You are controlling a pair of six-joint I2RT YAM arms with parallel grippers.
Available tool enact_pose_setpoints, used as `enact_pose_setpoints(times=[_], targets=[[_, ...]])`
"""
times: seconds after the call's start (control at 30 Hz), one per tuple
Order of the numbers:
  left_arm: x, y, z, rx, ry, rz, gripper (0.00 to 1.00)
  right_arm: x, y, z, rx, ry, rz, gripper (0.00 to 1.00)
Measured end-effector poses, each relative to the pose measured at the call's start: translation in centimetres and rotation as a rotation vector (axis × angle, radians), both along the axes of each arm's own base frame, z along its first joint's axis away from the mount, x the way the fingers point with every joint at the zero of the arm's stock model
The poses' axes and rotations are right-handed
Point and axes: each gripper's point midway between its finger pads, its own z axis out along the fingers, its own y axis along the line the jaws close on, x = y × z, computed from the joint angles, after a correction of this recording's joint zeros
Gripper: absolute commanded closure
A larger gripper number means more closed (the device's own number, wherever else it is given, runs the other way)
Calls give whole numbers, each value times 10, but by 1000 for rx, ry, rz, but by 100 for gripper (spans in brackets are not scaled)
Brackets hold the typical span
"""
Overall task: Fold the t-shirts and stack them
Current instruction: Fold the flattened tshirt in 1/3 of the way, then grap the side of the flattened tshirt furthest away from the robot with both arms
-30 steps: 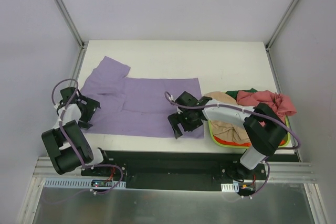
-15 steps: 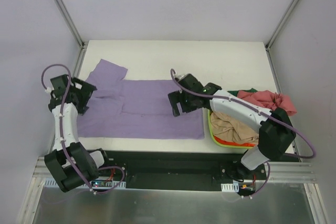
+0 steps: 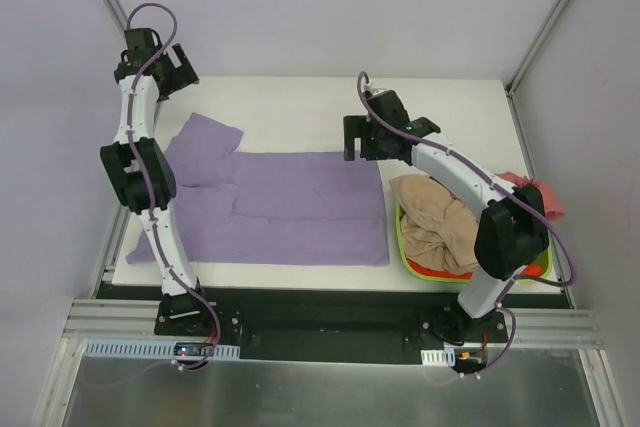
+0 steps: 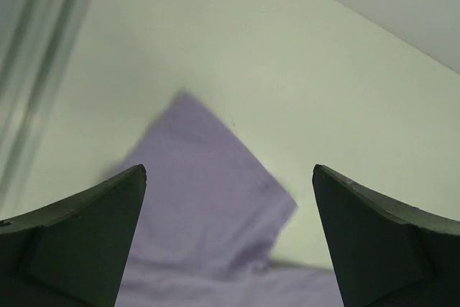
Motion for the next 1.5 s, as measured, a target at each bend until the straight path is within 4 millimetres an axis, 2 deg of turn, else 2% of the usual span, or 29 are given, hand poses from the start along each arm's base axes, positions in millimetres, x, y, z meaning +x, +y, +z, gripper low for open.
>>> enact_pose_setpoints(times=[0.07, 0.17, 0.23, 0.37, 0.5, 0.73, 0.83, 0.97, 1.2, 1.33, 1.5], targets=[[34, 16, -13, 78, -17, -41, 1, 0, 2, -12, -22, 20, 16, 4], [62, 30, -36, 166, -20, -95, 1, 1, 2, -23, -38, 42, 23, 4], [70, 34, -55, 206, -5, -141, 1, 2, 1, -28, -41, 54, 22, 4], [69, 38, -91, 248, 56, -203, 1, 3, -1, -34, -42, 70, 19, 4], [64, 42, -110, 285, 103, -231, 1, 1, -2, -39, -45, 83, 19, 4], [61, 46, -117, 348, 120, -299, 1, -10, -8, -57, -67, 128, 22, 4], [57, 42, -127, 347, 136, -346, 1, -14, -10, -63, -75, 142, 20, 4], [52, 37, -136, 333, 153, -395, 1, -14, -11, -64, -79, 143, 18, 4], [44, 30, -140, 280, 169, -408, 1, -18, -16, -68, -96, 149, 9, 4], [35, 20, -136, 144, 187, -323, 1, -19, -16, -70, -91, 153, 8, 4], [33, 26, -124, 46, 202, -112, 1, -23, -14, -70, -65, 154, 10, 4]])
